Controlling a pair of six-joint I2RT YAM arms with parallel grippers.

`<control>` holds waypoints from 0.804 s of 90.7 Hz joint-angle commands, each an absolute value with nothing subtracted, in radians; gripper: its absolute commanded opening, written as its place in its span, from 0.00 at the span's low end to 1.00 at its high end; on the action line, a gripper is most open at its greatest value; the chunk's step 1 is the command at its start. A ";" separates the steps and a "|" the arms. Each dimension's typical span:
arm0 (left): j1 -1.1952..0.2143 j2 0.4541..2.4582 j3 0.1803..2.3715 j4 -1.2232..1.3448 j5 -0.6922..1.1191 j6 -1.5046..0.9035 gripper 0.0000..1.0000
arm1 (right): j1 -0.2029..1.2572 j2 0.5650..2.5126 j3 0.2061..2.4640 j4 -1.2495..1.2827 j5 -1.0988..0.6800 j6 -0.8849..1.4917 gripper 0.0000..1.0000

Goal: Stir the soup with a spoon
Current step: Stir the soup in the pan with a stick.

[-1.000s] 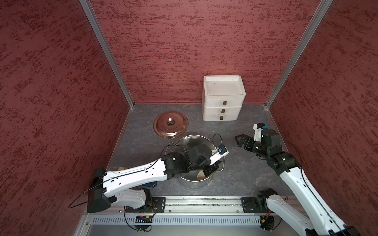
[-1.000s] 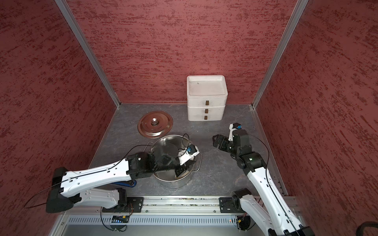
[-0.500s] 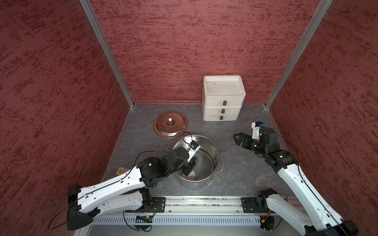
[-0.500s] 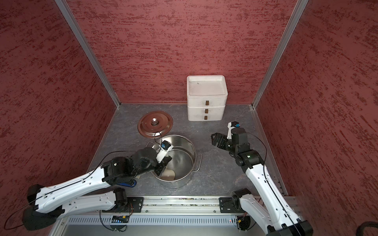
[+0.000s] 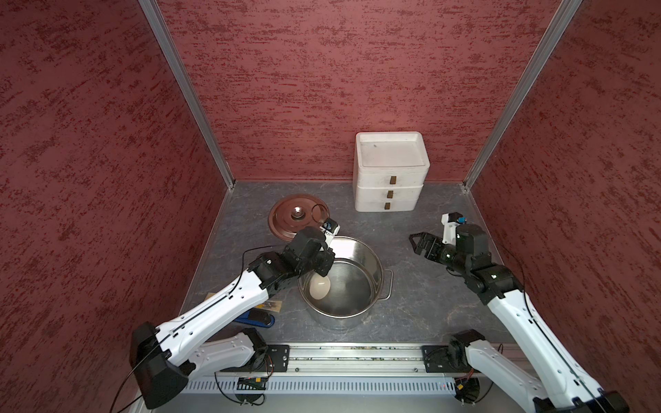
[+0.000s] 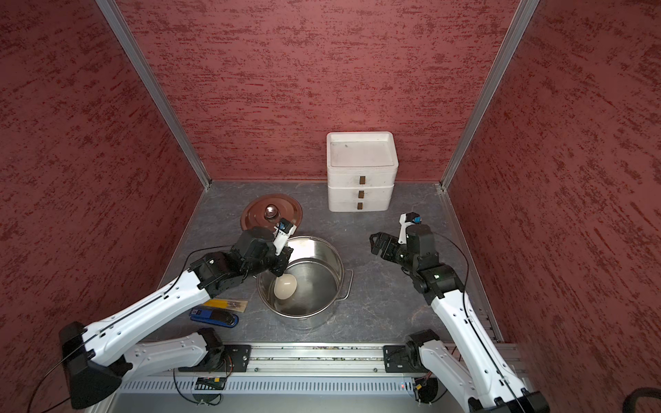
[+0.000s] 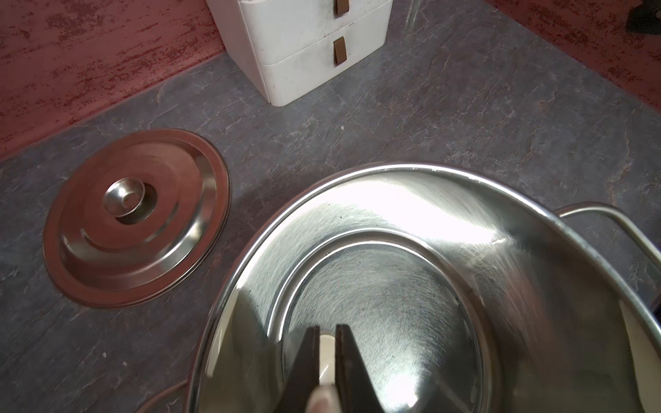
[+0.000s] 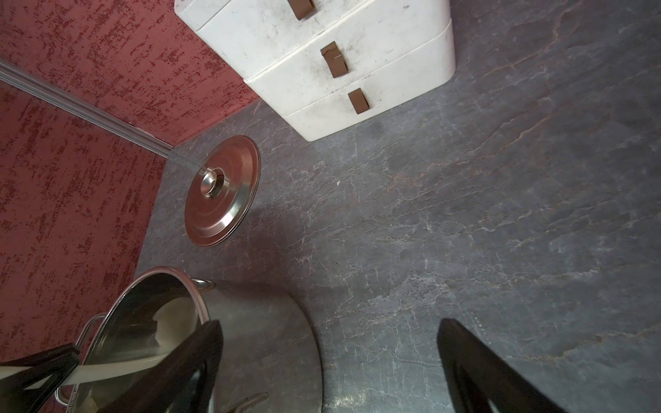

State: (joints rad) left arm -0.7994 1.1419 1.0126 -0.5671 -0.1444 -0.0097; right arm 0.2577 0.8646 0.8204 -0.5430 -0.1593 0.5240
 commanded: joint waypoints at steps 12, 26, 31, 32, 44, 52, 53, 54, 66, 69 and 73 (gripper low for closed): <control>-0.811 1.301 1.136 -0.383 -0.066 0.046 0.00 | 0.261 0.841 0.830 -0.539 -0.138 0.526 0.98; -0.858 1.372 1.195 -0.337 -0.018 0.076 0.00 | 0.262 0.820 0.826 -0.561 -0.132 0.526 0.98; -0.881 1.386 1.202 -0.324 0.002 0.083 0.00 | 0.262 0.811 0.823 -0.569 -0.130 0.525 0.98; -0.886 1.388 1.202 -0.322 0.006 0.084 0.00 | 0.262 0.808 0.822 -0.570 -0.130 0.526 0.98; -0.952 1.391 1.204 -0.309 0.033 0.101 0.00 | 0.262 0.785 0.809 -0.579 -0.128 0.533 0.98; -1.013 1.374 1.199 -0.325 0.024 0.109 0.00 | 0.262 0.774 0.802 -0.585 -0.129 0.535 0.98; -1.020 1.373 1.199 -0.328 0.022 0.111 0.00 | 0.262 0.772 0.800 -0.586 -0.129 0.535 0.99; -1.027 1.370 1.198 -0.331 0.020 0.111 0.00 | 0.261 0.771 0.800 -0.586 -0.128 0.536 0.98; -1.124 1.320 1.178 -0.405 -0.023 0.097 0.00 | 0.262 0.767 0.793 -0.589 -0.133 0.536 0.98; -1.144 1.302 1.168 -0.424 -0.038 0.081 0.00 | 0.262 0.767 0.793 -0.590 -0.134 0.536 0.98; -1.172 1.267 1.151 -0.447 -0.059 0.053 0.00 | 0.261 0.766 0.792 -0.590 -0.135 0.537 0.99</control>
State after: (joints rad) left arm -1.1156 1.3617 1.1717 -0.3985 -0.0189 0.0944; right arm 0.2577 0.7761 0.8024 -0.5785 -0.1493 0.5285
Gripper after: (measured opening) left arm 0.102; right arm 0.984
